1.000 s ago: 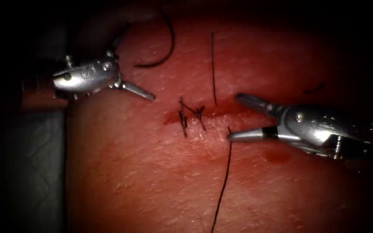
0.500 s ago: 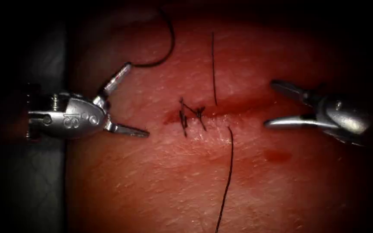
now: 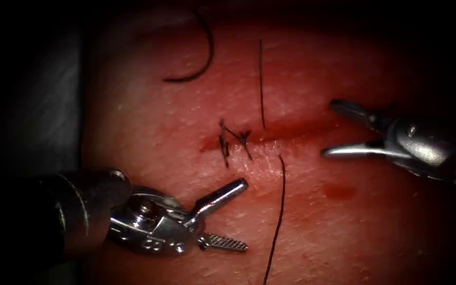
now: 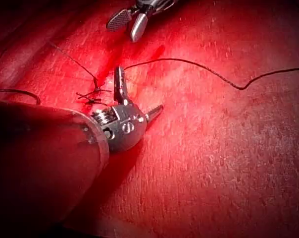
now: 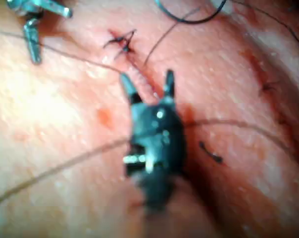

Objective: Wound Closure

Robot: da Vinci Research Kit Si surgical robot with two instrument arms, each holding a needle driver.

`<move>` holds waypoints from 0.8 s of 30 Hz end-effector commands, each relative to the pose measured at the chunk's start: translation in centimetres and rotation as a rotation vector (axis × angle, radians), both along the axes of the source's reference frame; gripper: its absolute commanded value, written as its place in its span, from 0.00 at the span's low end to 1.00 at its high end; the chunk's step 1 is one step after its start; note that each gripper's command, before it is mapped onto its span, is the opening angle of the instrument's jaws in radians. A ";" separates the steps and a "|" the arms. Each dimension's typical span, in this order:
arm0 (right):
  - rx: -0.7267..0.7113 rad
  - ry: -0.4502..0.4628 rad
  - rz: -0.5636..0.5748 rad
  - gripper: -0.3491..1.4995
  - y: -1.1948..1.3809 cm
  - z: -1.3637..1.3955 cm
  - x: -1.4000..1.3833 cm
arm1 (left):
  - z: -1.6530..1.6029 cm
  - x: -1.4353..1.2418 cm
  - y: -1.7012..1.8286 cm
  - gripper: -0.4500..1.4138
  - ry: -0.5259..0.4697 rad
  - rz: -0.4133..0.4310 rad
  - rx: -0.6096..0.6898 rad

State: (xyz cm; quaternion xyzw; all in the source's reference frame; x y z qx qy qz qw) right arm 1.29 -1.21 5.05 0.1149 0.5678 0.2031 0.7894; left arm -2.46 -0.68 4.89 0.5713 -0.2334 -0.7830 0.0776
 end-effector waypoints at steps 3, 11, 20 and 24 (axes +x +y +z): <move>0.002 0.002 -0.002 0.60 -0.10 0.06 0.07 | -0.12 -0.14 -0.10 0.64 -0.017 0.027 -0.025; -0.002 0.002 -0.002 0.60 -0.12 0.10 0.07 | -0.51 -0.30 -0.15 0.73 -0.038 0.075 -0.096; -0.002 0.002 -0.003 0.60 -0.13 0.10 0.07 | -0.62 -0.31 -0.10 0.68 -0.021 0.046 -0.114; -0.002 0.003 -0.003 0.60 -0.13 0.09 0.08 | -0.63 -0.34 -0.10 0.23 -0.032 0.062 -0.133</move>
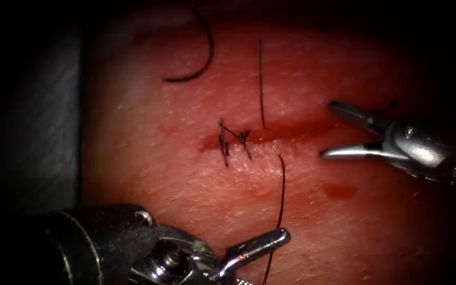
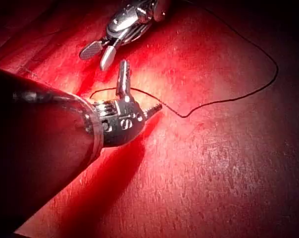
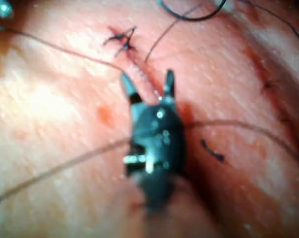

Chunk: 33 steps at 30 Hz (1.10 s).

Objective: Wound Closure

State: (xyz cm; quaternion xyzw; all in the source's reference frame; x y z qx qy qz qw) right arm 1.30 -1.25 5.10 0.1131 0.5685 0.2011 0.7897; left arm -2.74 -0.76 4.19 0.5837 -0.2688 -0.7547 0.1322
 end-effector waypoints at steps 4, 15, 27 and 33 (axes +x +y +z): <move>0.003 0.002 -0.001 0.60 -0.09 0.04 0.07 | 0.10 -0.06 -0.03 0.00 0.016 0.034 -0.014; -0.212 -0.048 -0.162 0.79 -0.20 -0.10 0.17 | 0.15 0.01 0.43 0.00 0.027 0.055 -0.012; -0.377 -0.060 -0.348 0.78 -0.40 -0.62 0.30 | 0.34 -0.05 0.80 0.00 0.027 0.048 -0.008; -0.345 -0.105 -0.411 0.76 -0.42 -0.64 0.35 | 0.36 -0.06 0.78 0.00 0.033 0.048 -0.010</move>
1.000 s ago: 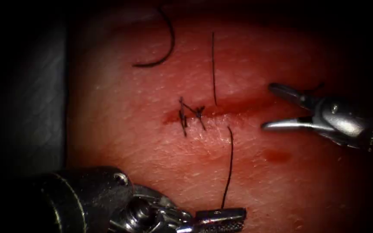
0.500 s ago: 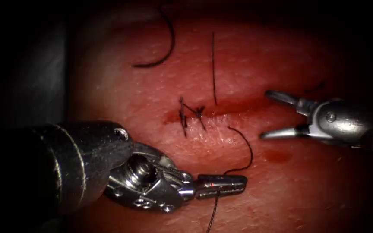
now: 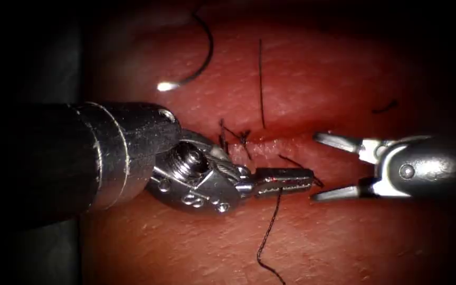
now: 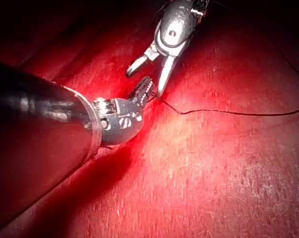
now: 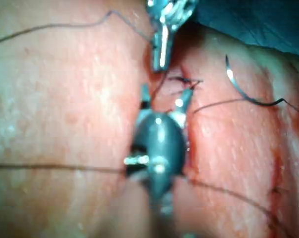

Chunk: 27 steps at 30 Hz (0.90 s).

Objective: Wound Closure

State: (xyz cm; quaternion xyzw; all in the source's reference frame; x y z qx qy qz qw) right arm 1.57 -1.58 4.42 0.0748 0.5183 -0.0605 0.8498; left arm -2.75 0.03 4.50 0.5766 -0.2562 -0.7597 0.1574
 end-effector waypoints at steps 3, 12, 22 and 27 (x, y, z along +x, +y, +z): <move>0.032 -0.023 -0.002 0.77 -0.13 0.06 0.13 | 0.02 -0.03 -0.03 0.00 0.001 -0.001 0.000; 0.013 -0.034 0.004 0.53 -0.29 0.19 0.36 | -0.01 -0.03 -0.05 0.00 0.003 0.002 0.002; -0.001 -0.019 0.088 0.00 -0.10 0.02 0.21 | 0.04 0.01 -0.04 0.00 0.006 0.008 0.003; 0.038 -0.038 0.136 0.00 0.04 0.12 0.21 | 0.05 -0.03 -0.04 0.78 0.003 -0.016 0.077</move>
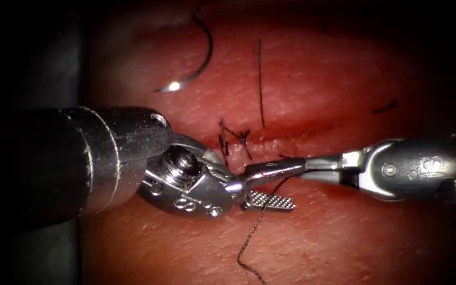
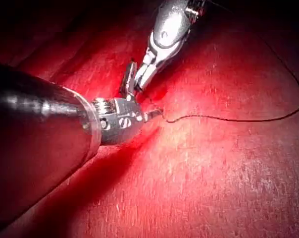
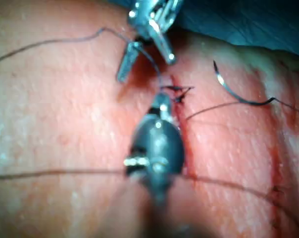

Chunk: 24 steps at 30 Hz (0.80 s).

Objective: Wound Closure

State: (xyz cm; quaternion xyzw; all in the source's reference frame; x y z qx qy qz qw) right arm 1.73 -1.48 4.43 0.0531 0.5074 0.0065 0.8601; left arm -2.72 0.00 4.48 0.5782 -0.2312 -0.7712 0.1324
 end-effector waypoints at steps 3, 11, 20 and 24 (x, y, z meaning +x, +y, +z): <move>0.041 -0.014 0.024 0.00 0.04 0.23 0.04 | 0.04 -0.04 -0.03 0.87 -0.021 -0.037 0.023; 0.079 -0.024 0.052 0.00 0.26 0.47 0.00 | -0.02 0.05 -0.15 0.88 -0.029 -0.045 0.021; 0.149 -0.044 0.103 0.00 0.61 0.58 0.01 | -0.19 0.05 -0.31 0.85 0.010 -0.114 -0.158; 0.188 -0.040 0.112 0.00 0.73 0.55 0.00 | -0.06 -0.06 -0.41 0.83 0.039 -0.130 -0.181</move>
